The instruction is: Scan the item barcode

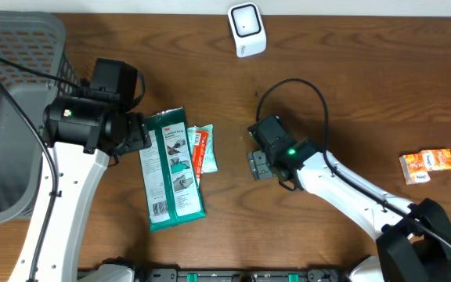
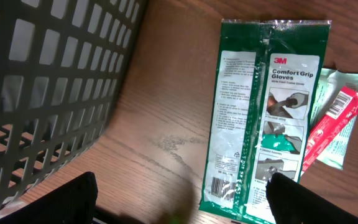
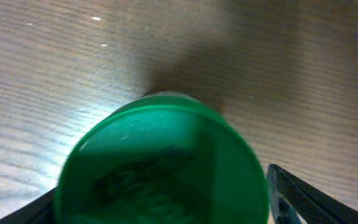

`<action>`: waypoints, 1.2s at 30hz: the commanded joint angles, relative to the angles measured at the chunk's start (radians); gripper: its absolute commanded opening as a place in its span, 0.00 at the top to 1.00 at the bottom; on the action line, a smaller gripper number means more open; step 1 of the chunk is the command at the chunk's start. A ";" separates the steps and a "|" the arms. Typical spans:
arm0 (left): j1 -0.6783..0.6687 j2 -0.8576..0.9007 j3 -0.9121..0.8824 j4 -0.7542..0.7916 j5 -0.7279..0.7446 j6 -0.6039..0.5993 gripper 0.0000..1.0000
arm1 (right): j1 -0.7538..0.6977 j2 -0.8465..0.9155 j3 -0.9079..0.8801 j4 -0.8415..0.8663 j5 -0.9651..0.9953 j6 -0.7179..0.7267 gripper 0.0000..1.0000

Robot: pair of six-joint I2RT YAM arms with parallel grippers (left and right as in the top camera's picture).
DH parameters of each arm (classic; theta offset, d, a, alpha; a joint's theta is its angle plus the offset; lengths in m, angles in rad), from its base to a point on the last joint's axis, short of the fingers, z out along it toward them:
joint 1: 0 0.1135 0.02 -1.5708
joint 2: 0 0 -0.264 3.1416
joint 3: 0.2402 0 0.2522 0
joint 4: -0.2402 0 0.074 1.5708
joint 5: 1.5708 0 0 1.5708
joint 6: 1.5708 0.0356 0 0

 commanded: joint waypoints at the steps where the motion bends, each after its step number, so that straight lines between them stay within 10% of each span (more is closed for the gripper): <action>1: 0.002 0.000 0.003 -0.003 -0.013 0.005 0.12 | -0.025 -0.003 -0.041 0.023 -0.023 -0.002 0.14; 6: 0.002 0.000 0.003 -0.003 -0.013 0.005 0.12 | -0.025 -0.003 -0.077 0.082 -0.090 -0.002 0.13; 12: 0.002 0.000 0.003 -0.003 -0.013 0.005 0.12 | -0.025 -0.003 -0.077 0.099 -0.048 -0.003 0.38; 36: 0.002 0.000 0.003 -0.003 -0.013 0.005 0.12 | -0.010 0.010 -0.080 0.153 -0.004 -0.002 0.22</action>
